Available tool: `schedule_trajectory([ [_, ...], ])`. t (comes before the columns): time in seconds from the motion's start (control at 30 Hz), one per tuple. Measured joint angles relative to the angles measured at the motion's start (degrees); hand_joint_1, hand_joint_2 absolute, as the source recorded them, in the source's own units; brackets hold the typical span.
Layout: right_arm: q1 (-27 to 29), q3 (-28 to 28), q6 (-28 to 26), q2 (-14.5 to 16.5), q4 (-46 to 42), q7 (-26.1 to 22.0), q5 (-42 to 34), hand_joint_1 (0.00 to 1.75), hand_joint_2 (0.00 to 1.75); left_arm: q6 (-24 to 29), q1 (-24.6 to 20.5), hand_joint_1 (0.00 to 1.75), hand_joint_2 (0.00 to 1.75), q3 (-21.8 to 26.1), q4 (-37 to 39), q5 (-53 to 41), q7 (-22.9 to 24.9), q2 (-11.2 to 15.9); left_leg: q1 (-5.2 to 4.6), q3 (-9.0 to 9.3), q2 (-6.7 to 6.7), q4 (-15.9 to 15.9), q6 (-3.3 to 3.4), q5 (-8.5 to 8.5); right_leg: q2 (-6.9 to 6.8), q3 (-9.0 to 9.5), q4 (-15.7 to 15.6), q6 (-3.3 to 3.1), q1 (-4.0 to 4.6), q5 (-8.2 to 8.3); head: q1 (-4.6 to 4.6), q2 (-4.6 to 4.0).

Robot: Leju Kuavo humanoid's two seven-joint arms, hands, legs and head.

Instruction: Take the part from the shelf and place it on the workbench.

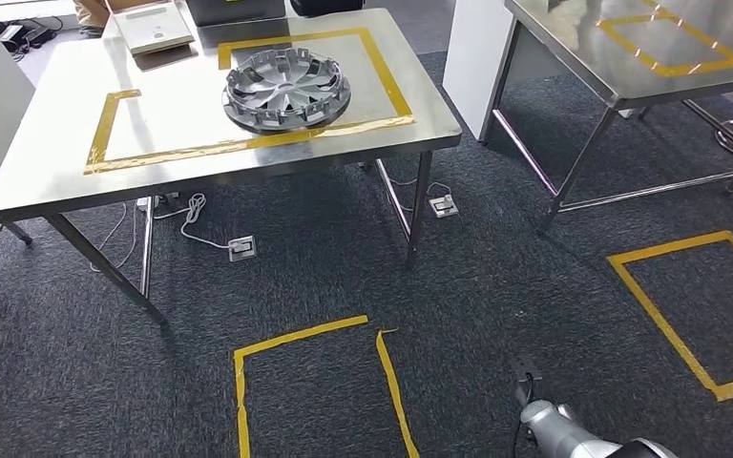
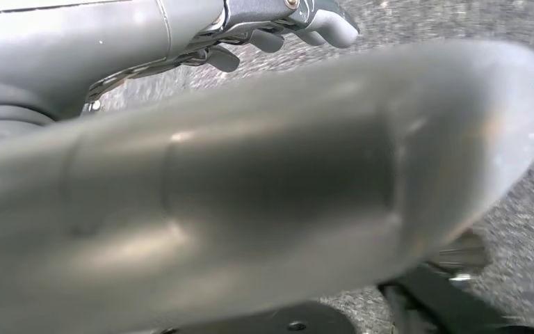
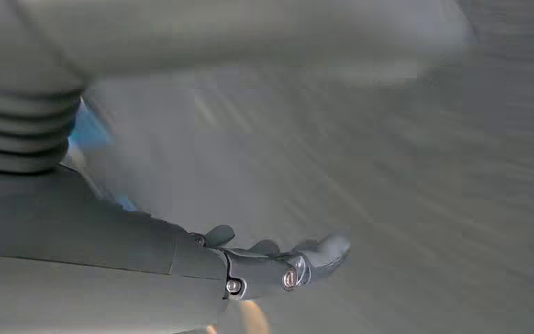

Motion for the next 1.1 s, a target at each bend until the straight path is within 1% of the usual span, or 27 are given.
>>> schedule_trajectory([
  [0.03, 0.98, -2.97, -0.84, 1.14, 0.45, 0.98, -2.75, 0.00, 1.75, -0.13, -0.07, 0.00, 0.44, 0.43, -0.01, 0.31, 0.10, 0.23, 0.01, 3.34, -0.10, -4.42, 0.04, 0.22, 0.20, -0.67, 0.23, 0.26, -0.06, 0.46, 0.00, 0.00],
  [0.07, 1.75, -5.63, -1.66, 2.35, 0.78, 1.56, -4.75, 0.00, 1.75, -0.29, -0.13, 0.00, 0.87, 0.75, -0.03, 0.51, 0.24, 0.44, -0.13, 6.05, -0.21, -8.07, 0.27, 0.08, 0.41, -1.10, 0.34, 0.54, -0.11, 0.82, 0.08, 0.00],
  [0.1, 2.33, -8.01, -2.39, 3.56, 1.06, 1.97, -6.22, 0.00, 1.75, -0.56, -0.17, 0.00, 1.31, 1.07, -0.05, 0.62, 0.36, 0.61, -0.25, 7.82, -0.31, -11.01, 0.61, -0.52, 0.62, -1.35, 0.44, 0.89, -0.15, 1.16, 0.15, 0.00],
  [0.13, 2.74, -10.12, -2.92, 4.83, 1.32, 2.14, -7.21, 0.00, 1.75, -1.00, -0.20, 0.00, 1.75, 1.31, -0.07, 0.56, 0.42, 0.74, -0.37, 8.49, -0.38, -12.58, 0.98, -1.18, 0.82, -1.47, 0.46, 1.20, -0.15, 1.35, 0.22, 0.00],
  [0.2, 3.35, -13.00, -3.02, 7.14, 1.68, 1.39, -7.66, 0.00, 1.75, -1.94, -0.15, 0.00, 1.75, 1.56, -0.07, -0.17, 0.50, 0.96, -0.44, 8.02, -0.24, -12.97, 1.47, -1.04, 1.06, -1.52, 0.38, 1.44, -0.15, 0.40, 0.22, 0.00],
  [0.27, 3.89, -15.02, -1.93, 9.26, 1.86, -0.88, -7.12, 0.00, 1.75, -2.73, -0.13, 0.00, 1.75, 1.62, -0.07, -1.45, 1.22, 1.16, -0.47, 7.70, -0.02, -12.98, 1.68, -0.60, 1.13, -1.65, 0.27, 1.47, -0.13, -1.20, 0.16, 0.00],
  [0.33, 4.15, -16.03, -0.24, 10.71, 2.03, -3.87, -5.95, 0.00, 1.75, -3.15, -0.15, 0.00, 1.75, 1.62, -0.07, -2.51, 1.80, 1.23, -0.50, 7.27, 0.15, -12.97, 1.99, 0.23, 1.17, -1.88, 0.07, 1.35, -0.11, -1.61, 0.20, 0.00],
  [0.37, 4.19, -16.25, 0.67, 11.10, 2.10, -5.38, -5.24, 0.00, 1.75, -3.25, -0.18, 0.00, 1.75, 1.61, -0.06, -2.89, 1.73, 1.23, -0.54, 7.02, 0.20, -12.96, 2.12, 0.62, 1.20, -2.03, -0.10, 1.06, -0.11, -1.30, 0.22, 0.00],
  [0.4, 4.21, -16.35, 1.71, 11.49, 2.19, -7.12, -4.40, 0.00, 1.31, -3.28, -0.21, 0.00, 1.75, 1.59, -0.06, -3.27, 1.50, 1.23, -0.61, 6.78, 0.23, -12.92, 2.30, 0.85, 1.25, -2.15, -0.39, 0.81, -0.12, -0.29, 0.23, 0.00],
  [0.43, 4.22, -16.41, 2.82, 11.77, 2.24, -9.09, -3.49, 0.00, 0.87, -3.27, -0.26, 0.00, 1.75, 1.55, -0.07, -3.63, 1.18, 1.23, -0.71, 6.55, 0.24, -12.82, 2.43, 1.04, 1.30, -2.27, -0.80, 0.86, -0.18, 1.57, 0.26, 0.00],
  [0.47, 4.16, -16.36, 3.93, 12.02, 2.27, -11.39, -2.54, 0.00, 0.44, -3.27, -0.37, 0.00, 1.75, 1.50, -0.08, -3.95, 0.80, 1.23, -0.81, 6.31, 0.26, -12.72, 2.50, 1.14, 1.36, -2.36, -1.19, 1.36, -0.29, 2.97, 0.25, 0.00],
  [0.5, 4.05, -16.25, 5.03, 12.29, 2.29, -13.81, -1.55, 0.00, 0.00, -3.31, -0.57, 0.00, 1.31, 1.43, -0.09, -4.23, 0.27, 1.23, -0.90, 6.10, 0.27, -12.64, 2.57, 1.21, 1.39, -2.47, -1.53, 1.90, -0.40, 4.44, 0.26, 0.00],
  [0.53, 3.90, -15.96, 6.07, 12.54, 2.31, -16.22, -0.52, 0.00, 0.00, -3.46, -0.90, 0.00, 0.87, 1.34, -0.10, -4.43, -0.38, 1.23, -0.96, 5.89, 0.29, -12.57, 2.63, 1.29, 1.41, -2.61, -1.72, 2.34, -0.48, 5.13, 0.25, 0.00],
  [0.57, 3.71, -15.55, 7.03, 12.80, 2.31, -18.48, 0.52, 0.00, 0.00, -3.69, -1.35, 0.00, 0.44, 1.24, -0.11, -4.57, -1.13, 1.21, -0.97, 5.69, 0.30, -12.56, 2.66, 1.39, 1.41, -2.73, -1.75, 2.58, -0.52, 5.03, 0.25, 0.00],
  [0.6, 3.51, -15.06, 7.88, 13.03, 2.32, -20.32, 1.51, 0.00, 0.00, -4.01, -1.88, 0.00, 0.00, 1.10, -0.12, -4.67, -1.93, 1.17, -0.98, 5.55, 0.30, -12.56, 2.65, 1.45, 1.40, -2.86, -1.76, 2.48, -0.52, 5.32, 0.26, 0.00],
  [0.7, 3.08, -13.52, 9.81, 13.57, 2.32, -24.09, 3.81, 0.00, 0.00, -4.94, -3.44, 0.00, 0.00, 0.81, -0.14, -4.70, -3.55, 0.99, -0.98, 5.30, 0.30, -12.56, 2.59, 1.55, 1.39, -3.10, -1.77, 2.56, -0.52, 5.43, 0.24, 0.00],
  [0.83, 2.97, -12.02, 11.66, 13.84, 2.36, -25.60, 4.93, 0.00, 0.00, -5.25, -4.37, 0.00, 0.00, 0.80, -0.16, -4.26, -4.17, 0.81, -0.96, 5.21, 0.31, -12.56, 2.56, 1.56, 1.41, -3.24, -1.73, 2.55, -0.48, 5.43, 0.24, 0.00],
  [0.93, 2.79, -11.42, 12.34, 13.85, 2.46, -24.22, 4.73, 0.00, 0.00, -4.87, -4.16, 0.00, 0.00, 0.80, -0.16, -3.65, -3.77, 0.64, -0.94, 5.15, 0.32, -12.57, 2.54, 1.57, 1.42, -3.32, -1.72, 2.49, -0.46, 5.39, 0.24, 0.00],
  [1.1, 2.86, -11.33, 11.74, 13.54, 2.76, -18.60, 3.32, 0.00, 0.00, -3.45, -2.33, 0.00, 0.00, 0.82, -0.10, -3.03, -1.09, 0.54, -0.93, 5.10, 0.34, -12.58, 2.52, 1.56, 1.43, -3.40, -1.70, 2.44, -0.45, 5.35, 0.24, 0.00],
])
